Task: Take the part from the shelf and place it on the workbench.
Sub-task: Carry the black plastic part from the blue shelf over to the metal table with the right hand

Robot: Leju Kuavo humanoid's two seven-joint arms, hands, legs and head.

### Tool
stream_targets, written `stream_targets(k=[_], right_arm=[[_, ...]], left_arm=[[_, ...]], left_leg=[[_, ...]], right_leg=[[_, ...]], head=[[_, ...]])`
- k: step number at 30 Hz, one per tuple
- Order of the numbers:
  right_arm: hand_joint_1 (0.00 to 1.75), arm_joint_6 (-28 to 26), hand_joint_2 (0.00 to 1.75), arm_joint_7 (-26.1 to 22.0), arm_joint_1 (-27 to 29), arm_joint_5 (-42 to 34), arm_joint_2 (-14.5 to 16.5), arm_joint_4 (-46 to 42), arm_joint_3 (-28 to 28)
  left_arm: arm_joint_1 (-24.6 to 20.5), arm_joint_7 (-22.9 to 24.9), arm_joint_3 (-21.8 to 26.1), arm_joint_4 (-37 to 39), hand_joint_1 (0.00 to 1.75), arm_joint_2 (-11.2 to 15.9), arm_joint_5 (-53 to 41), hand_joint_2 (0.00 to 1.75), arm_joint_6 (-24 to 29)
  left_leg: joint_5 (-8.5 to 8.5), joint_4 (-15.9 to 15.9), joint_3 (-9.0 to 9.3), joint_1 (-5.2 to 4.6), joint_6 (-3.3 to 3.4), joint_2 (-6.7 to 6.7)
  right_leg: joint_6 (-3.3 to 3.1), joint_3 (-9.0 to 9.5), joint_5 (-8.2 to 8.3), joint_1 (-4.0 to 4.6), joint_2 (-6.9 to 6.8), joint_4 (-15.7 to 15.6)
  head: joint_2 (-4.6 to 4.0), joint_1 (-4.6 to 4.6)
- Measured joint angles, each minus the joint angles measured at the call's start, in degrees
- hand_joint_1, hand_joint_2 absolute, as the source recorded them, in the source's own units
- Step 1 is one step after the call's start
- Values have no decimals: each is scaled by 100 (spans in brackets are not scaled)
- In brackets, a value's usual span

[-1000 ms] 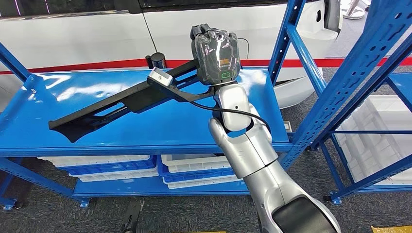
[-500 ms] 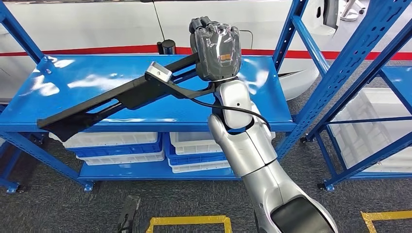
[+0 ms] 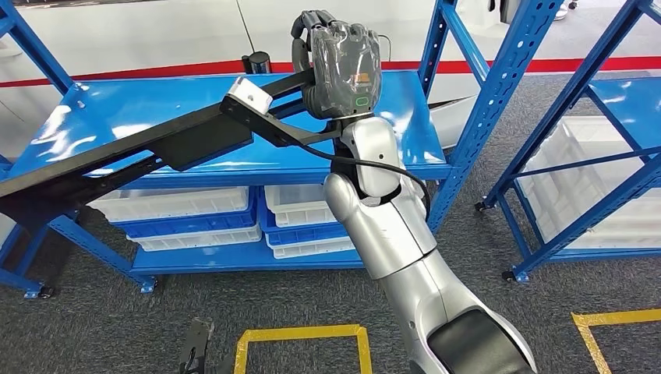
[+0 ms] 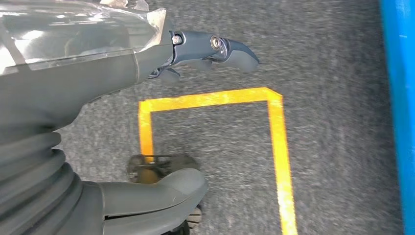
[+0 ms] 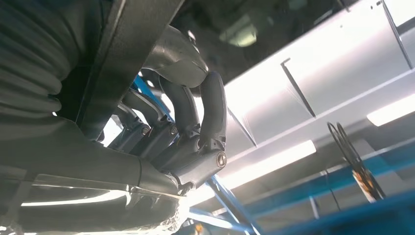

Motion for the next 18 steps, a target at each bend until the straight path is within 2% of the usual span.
stream_targets(k=[1,2,3,4,5,6,8,9,10,11,13,14,15,16,17,18], right_arm=[[175,18,175,-10,-1,-50,-1,-1,-3],[175,26,175,-18,-4,-75,1,-2,-7],[175,28,175,-22,-9,-92,2,-8,-12],[175,29,175,-25,-16,-112,3,-16,-17],[175,31,175,-26,-26,-139,4,-24,-21],[175,33,175,-27,-36,-176,3,-31,-23],[175,35,175,-25,-50,-267,-4,-30,-29],[175,35,175,-24,-52,-307,-8,-28,-35],[175,35,175,-22,-56,-340,-12,-26,-41],[175,34,175,-21,-62,-360,-15,-25,-46],[175,31,175,-20,-69,-381,-15,-24,-48],[175,22,175,-13,-69,-379,-16,-21,-49],[175,3,175,2,-68,-366,-17,-13,-49],[175,-25,175,23,-67,-354,-17,-1,-49],[175,-61,175,45,-68,-345,-17,15,-49],[175,-100,175,59,-71,-350,-13,34,-49]], left_arm=[[8,-5,2,0,0,10,5,175,0],[12,-10,4,0,0,19,7,175,0],[8,-14,5,-1,0,25,7,175,0],[3,-16,5,-2,0,28,7,175,2],[0,-17,6,-2,0,30,7,175,7],[1,-16,7,-3,0,32,7,175,13],[19,-16,10,-2,0,37,8,175,26],[25,-16,14,-2,0,39,9,175,29],[28,-16,19,-2,0,41,10,175,30],[27,-17,26,-2,0,45,10,175,29],[28,-17,39,-2,0,53,11,175,27],[30,-18,46,-2,0,58,13,175,26],[32,-19,53,-2,0,63,14,175,26],[32,-21,62,-2,0,70,16,175,26],[32,-26,72,-2,0,76,26,175,26],[30,-29,81,-3,0,83,38,175,26]], left_leg=[[137,-101,157,20,-17,1],[271,-374,412,41,-31,2],[305,-768,733,52,-42,-2],[285,-1112,996,52,-26,-18],[231,-1369,1170,43,3,-32],[181,-1501,1245,22,48,-45],[250,-1520,1185,2,180,-39],[295,-1525,1159,2,240,-27],[350,-1539,1118,5,300,-13],[408,-1545,1062,6,347,-2],[542,-1541,900,-19,411,8],[616,-1538,805,-35,429,12],[690,-1535,708,-52,437,14],[760,-1533,616,-69,440,17],[832,-1531,526,-86,437,17],[900,-1529,446,-100,432,15]], right_leg=[[24,-84,62,-9,1,6],[53,-156,118,-17,3,18],[89,-220,168,-15,6,34],[131,-263,210,-12,5,49],[175,-286,253,-5,3,58],[219,-299,296,0,-2,52],[299,-313,384,-14,-8,20],[320,-333,394,-26,-6,19],[318,-386,324,-34,-3,76],[286,-469,149,-41,0,247],[209,-712,-374,-40,6,939],[195,-815,-600,-40,7,1363],[208,-859,-719,-38,7,1693],[237,-820,-733,-33,7,1857],[266,-663,-661,-23,7,1794],[271,-405,-574,-5,7,1535]], head=[[0,-2],[0,-3],[0,-11],[0,-15],[0,-12],[0,-14],[0,7],[0,8],[0,19],[0,28],[0,62],[0,77],[0,84],[0,86],[0,89],[0,91]])
